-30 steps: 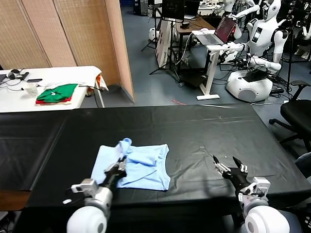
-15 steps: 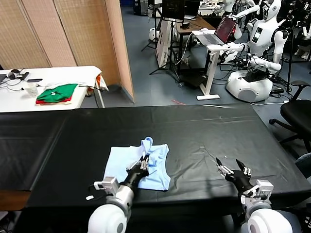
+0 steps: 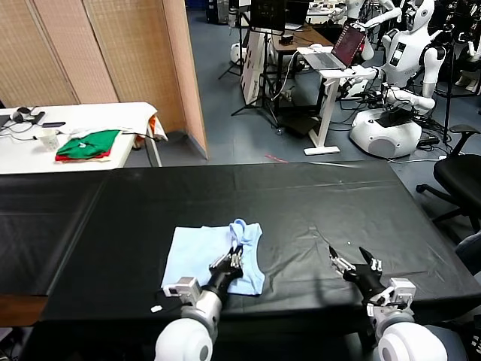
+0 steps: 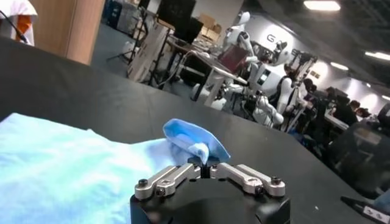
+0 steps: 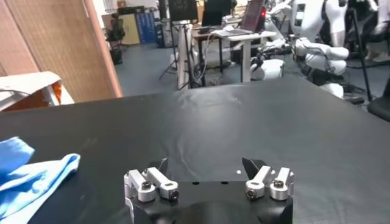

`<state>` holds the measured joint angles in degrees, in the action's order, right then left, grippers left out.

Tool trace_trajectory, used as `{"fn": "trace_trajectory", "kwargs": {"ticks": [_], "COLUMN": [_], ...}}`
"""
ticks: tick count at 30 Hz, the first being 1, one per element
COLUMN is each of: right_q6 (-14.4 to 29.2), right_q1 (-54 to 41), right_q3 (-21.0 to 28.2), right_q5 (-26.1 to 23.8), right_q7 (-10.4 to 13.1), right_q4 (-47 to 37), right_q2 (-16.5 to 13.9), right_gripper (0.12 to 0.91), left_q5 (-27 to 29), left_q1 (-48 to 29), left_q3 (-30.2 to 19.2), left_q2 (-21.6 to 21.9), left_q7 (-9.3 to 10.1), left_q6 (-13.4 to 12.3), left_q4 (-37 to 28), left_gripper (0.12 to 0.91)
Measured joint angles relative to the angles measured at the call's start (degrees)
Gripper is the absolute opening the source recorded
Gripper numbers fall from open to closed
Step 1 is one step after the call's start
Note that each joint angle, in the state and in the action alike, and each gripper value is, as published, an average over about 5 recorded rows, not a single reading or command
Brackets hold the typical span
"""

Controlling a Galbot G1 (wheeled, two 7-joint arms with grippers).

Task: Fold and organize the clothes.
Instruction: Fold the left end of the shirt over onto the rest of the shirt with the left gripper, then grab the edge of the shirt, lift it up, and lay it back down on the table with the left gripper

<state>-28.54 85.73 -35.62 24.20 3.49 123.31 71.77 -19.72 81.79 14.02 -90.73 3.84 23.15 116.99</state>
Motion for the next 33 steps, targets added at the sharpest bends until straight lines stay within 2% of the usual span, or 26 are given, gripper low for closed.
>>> {"fn": "trace_trajectory", "kwargs": {"ticks": [5, 7, 9, 16, 19, 24, 29, 33], "right_q6": [0.0, -0.1, -0.2, -0.1, -0.2, -2.5, -5.2, -3.2], "right_q1": [-1.4, -2.4, -3.5, -9.8, -12.7, -16.3, -16.7, -15.8], "right_q3": [3.2, 5.0, 7.2, 17.1, 21.3, 26.7, 28.0, 26.4], "right_q5": [-0.3, -0.3, -0.3, -2.7, -5.2, -10.2, -13.3, -11.2], "right_q7": [-0.3, -0.5, -0.7, -1.4, -1.8, -3.0, -1.6, -0.6], "right_q4": [-0.1, -0.3, -0.5, -2.9, -5.0, -8.9, -10.1, -9.1], "right_q2": [-2.1, -3.0, -3.9, -5.5, -5.1, -4.1, -3.9, -3.4], "right_gripper": [0.907, 0.907, 0.907, 0.907, 0.907, 0.907, 0.907, 0.907], "left_q5": [-0.4, -1.4, -2.6, -5.6, -4.3, 0.0, 1.1, 1.4], "left_q1": [0.1, 0.4, 0.8, 1.3, 0.6, 0.6, 1.8, 2.5], "left_q3": [-0.1, -0.3, -0.5, 0.4, 2.7, 8.3, 14.0, 17.6], "left_q2": [-1.2, -1.4, -1.5, -1.0, 0.8, 5.9, 9.5, 10.4], "left_q7": [-0.64, -1.07, -1.41, -1.79, -1.48, -1.64, -1.97, -2.44], "left_q6": [-1.1, -1.3, -1.3, -1.5, -2.4, -5.4, -6.6, -7.3], "left_q4": [-1.4, -1.3, -1.0, 2.0, 3.6, 4.0, 3.1, 2.1], "left_gripper": [0.734, 0.837, 0.89, 0.907, 0.907, 0.907, 0.907, 0.907]}}
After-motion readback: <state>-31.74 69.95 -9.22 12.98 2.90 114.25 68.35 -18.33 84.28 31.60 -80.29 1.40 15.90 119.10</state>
